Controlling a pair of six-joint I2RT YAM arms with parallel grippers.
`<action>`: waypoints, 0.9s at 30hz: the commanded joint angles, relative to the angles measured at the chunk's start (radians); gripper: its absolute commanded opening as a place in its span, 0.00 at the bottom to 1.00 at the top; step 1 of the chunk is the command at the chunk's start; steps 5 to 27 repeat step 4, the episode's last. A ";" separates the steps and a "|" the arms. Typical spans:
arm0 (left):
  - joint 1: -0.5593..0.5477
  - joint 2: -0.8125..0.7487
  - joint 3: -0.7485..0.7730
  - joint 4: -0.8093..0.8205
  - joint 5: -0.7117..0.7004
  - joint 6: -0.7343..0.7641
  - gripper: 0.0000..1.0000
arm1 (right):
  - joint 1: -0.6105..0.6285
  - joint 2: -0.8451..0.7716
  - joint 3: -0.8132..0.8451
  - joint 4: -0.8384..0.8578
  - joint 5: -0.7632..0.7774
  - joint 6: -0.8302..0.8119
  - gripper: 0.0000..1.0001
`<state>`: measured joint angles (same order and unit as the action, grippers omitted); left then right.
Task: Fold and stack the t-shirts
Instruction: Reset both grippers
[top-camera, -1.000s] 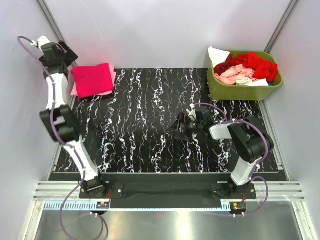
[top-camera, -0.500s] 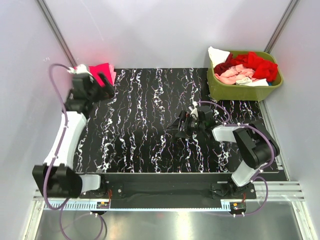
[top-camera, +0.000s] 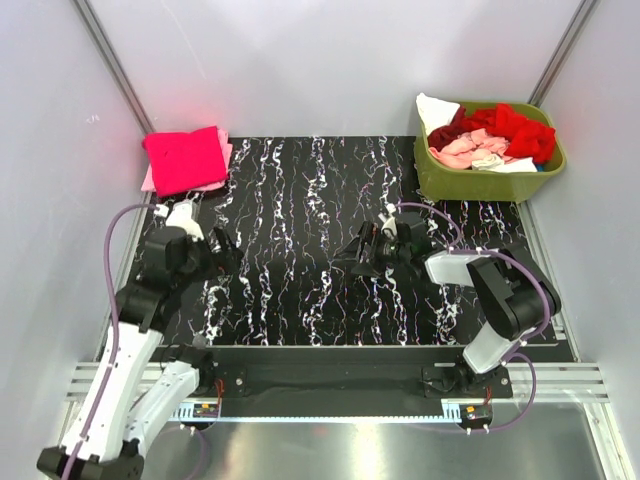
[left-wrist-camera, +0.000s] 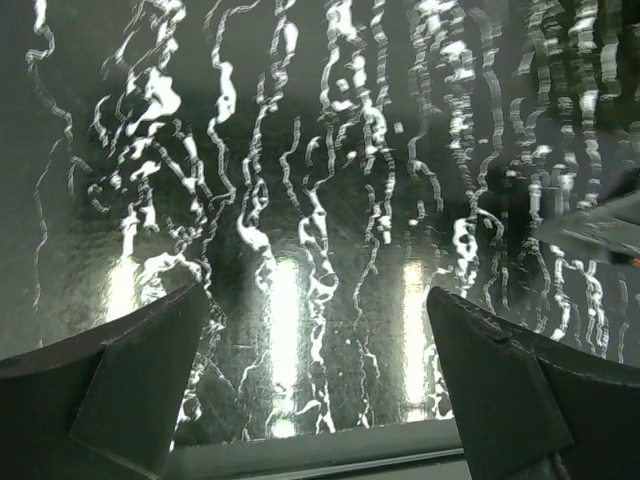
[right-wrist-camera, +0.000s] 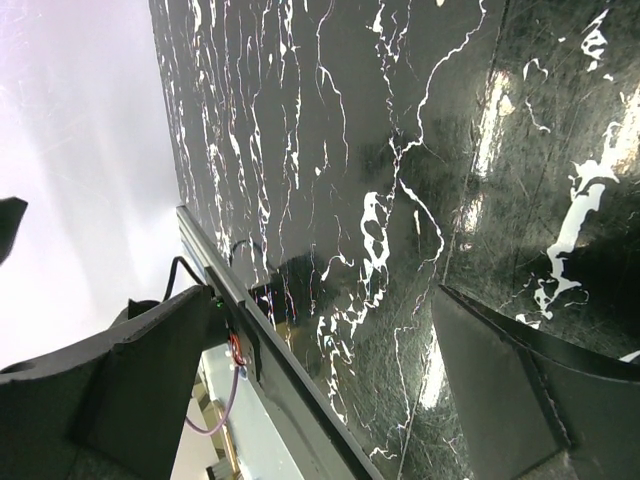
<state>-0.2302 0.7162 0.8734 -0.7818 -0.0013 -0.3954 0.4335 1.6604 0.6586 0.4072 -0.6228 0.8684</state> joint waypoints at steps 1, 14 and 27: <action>-0.008 -0.076 -0.082 0.108 0.069 0.023 0.99 | 0.004 -0.039 -0.008 0.053 -0.020 -0.014 0.99; -0.008 -0.072 -0.062 0.087 0.037 0.029 0.99 | 0.001 -0.034 0.006 0.015 -0.011 -0.020 1.00; -0.008 -0.072 -0.062 0.087 0.037 0.029 0.99 | 0.001 -0.034 0.006 0.015 -0.011 -0.020 1.00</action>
